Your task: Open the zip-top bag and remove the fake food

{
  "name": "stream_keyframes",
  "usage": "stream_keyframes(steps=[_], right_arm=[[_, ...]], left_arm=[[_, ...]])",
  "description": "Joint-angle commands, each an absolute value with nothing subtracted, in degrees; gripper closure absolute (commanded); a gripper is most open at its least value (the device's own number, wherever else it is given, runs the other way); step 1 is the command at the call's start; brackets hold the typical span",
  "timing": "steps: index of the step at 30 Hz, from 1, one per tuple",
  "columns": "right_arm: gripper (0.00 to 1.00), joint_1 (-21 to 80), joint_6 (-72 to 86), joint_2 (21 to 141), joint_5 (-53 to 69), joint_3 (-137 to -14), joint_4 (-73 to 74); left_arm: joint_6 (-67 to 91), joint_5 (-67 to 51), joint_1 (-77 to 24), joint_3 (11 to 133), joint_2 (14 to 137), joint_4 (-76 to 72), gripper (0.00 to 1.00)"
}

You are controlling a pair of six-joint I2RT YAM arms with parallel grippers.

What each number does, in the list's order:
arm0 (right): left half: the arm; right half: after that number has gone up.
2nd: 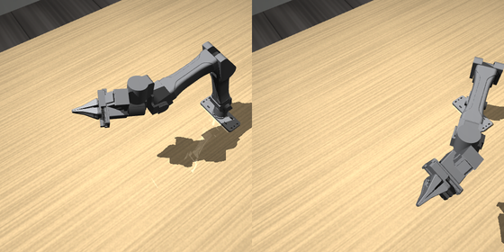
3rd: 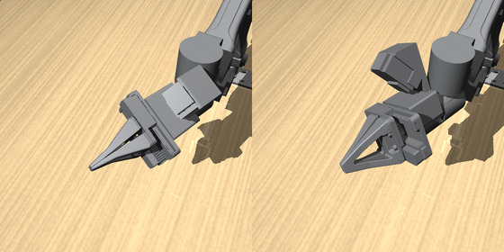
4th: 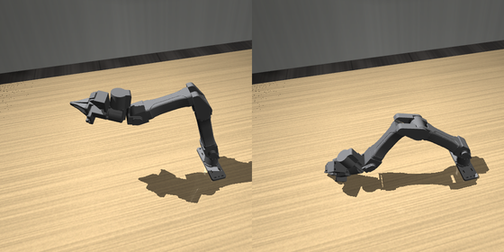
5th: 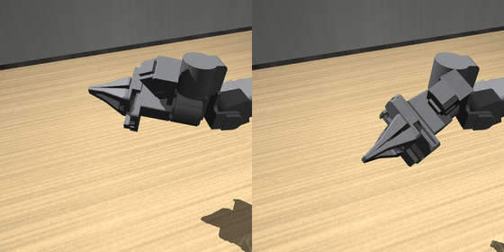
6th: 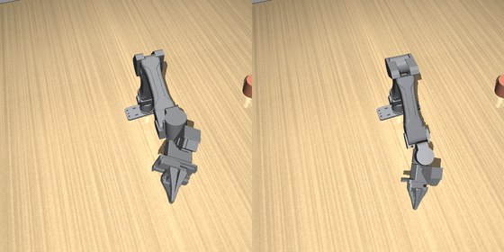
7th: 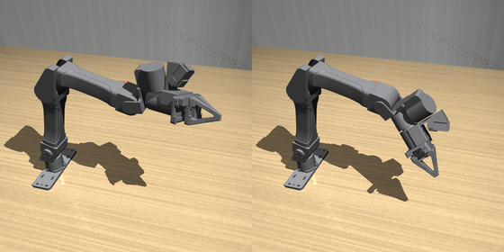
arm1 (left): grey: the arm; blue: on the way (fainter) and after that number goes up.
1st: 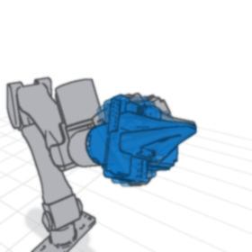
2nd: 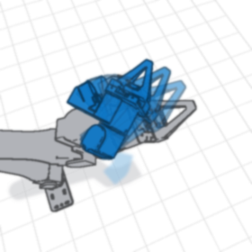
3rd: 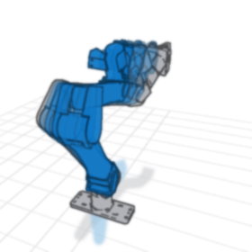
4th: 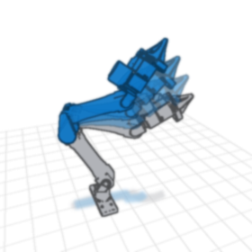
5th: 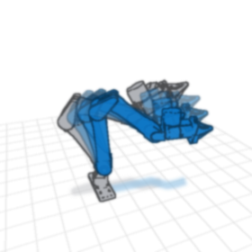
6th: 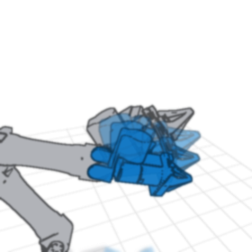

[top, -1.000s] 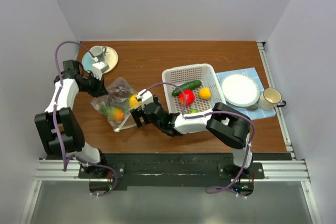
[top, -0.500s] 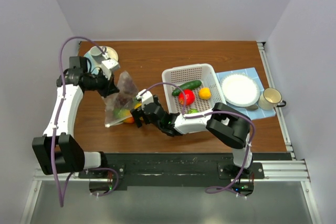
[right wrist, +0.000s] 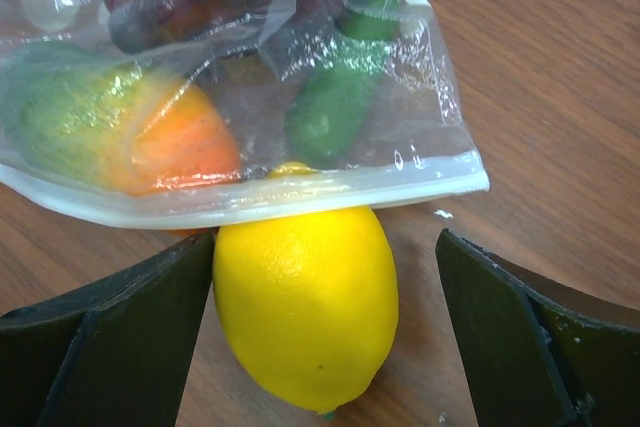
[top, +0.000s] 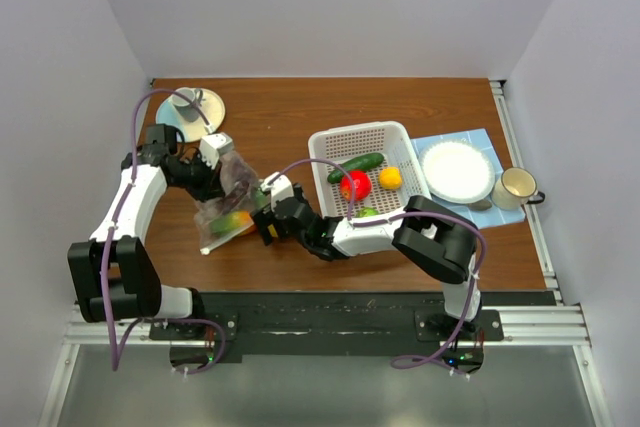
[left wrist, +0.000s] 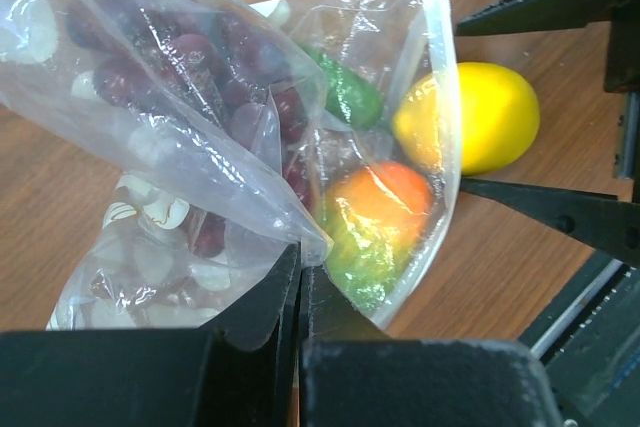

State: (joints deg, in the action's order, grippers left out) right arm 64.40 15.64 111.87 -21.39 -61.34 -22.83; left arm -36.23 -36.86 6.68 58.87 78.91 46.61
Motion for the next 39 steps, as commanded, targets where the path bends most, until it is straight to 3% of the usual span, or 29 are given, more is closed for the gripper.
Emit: stream_keyframes(steps=[1,8,13,18,23,27,31,34,35,39], right_arm=[[0.05,64.51,16.79,108.28,-20.22,-60.03,-18.99],[0.2,64.78,14.51,107.4,-19.51,-60.91,-14.15],[0.55,64.78,12.57,103.55,-19.42,-60.47,-14.85],[0.86,64.43,9.15,91.51,-23.63,-59.24,-12.3],[0.84,61.53,7.64,84.03,-32.33,-56.52,-9.42],[0.87,53.64,13.35,83.05,-37.52,-54.76,-4.85],[0.8,48.78,18.88,86.74,-39.63,-55.45,-0.19],[0.36,48.16,18.98,90.95,-40.25,-58.61,3.77],[0.05,48.16,18.9,91.66,-40.43,-59.23,4.65],[0.01,48.08,18.46,91.76,-40.69,-60.82,4.22]], left_arm=[[-37.0,-35.16,6.59,57.92,78.13,43.51,1.0],[-36.3,-35.33,6.68,57.39,78.31,42.1,1.0],[-36.39,-34.11,6.68,56.87,77.78,41.31,1.0],[-36.21,-33.84,6.59,56.25,78.83,40.08,1.0],[-35.86,-34.36,6.68,56.34,79.28,39.64,1.0],[-35.77,-34.37,6.68,56.6,79.19,39.99,1.0],[-36.21,-34.1,6.59,56.51,78.84,40.17,1.0],[-36.3,-34.1,6.59,56.78,78.84,40.34,1.0],[-36.21,-34.19,6.59,56.95,78.84,40.43,1.0],[-36.3,-34.28,6.68,57.04,78.75,40.52,1.0]])
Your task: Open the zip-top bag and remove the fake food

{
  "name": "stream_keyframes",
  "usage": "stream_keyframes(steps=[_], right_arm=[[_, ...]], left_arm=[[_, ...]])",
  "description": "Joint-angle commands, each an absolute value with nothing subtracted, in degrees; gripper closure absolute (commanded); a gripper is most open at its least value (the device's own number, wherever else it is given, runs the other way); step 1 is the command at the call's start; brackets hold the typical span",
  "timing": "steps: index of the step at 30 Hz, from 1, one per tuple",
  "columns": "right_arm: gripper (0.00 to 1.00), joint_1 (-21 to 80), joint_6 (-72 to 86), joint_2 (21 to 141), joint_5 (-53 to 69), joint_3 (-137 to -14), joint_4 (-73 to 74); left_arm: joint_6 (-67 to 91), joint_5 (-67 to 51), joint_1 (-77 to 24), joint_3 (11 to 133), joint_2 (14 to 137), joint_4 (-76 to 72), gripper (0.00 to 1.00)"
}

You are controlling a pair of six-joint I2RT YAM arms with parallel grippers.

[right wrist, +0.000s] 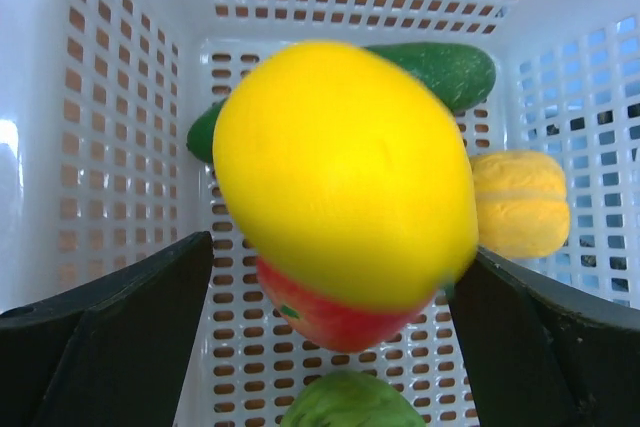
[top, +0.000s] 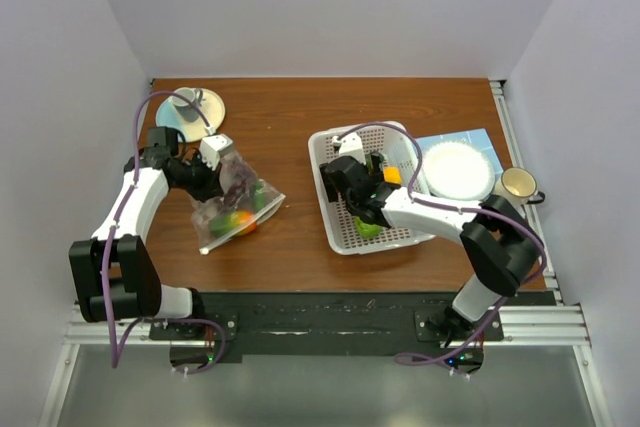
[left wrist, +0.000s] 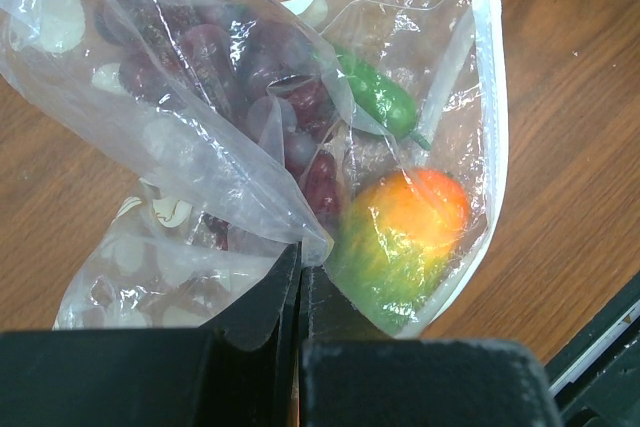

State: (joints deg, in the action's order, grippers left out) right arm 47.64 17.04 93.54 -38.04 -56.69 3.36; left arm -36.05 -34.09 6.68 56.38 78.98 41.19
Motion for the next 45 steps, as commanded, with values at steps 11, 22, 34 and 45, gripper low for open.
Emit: stream_keyframes(steps=[11,22,34,45], right_arm=[[0.01,51.57,15.66,82.3,-18.3,-62.52,3.73],[0.19,71.01,5.72,89.54,-17.59,-58.54,-5.08],[0.21,71.98,0.27,108.62,-11.25,-66.53,-14.93],[0.15,71.28,-3.25,115.92,-10.63,-74.18,-16.17]], left_arm=[[-36.3,-34.1,6.68,57.13,79.1,40.25,1.0],[-36.12,-33.58,6.59,57.39,78.75,40.34,1.0],[-36.74,-32.61,6.68,58.54,77.87,41.04,1.0],[-36.04,-34.54,6.59,57.66,79.72,39.73,1.0]])
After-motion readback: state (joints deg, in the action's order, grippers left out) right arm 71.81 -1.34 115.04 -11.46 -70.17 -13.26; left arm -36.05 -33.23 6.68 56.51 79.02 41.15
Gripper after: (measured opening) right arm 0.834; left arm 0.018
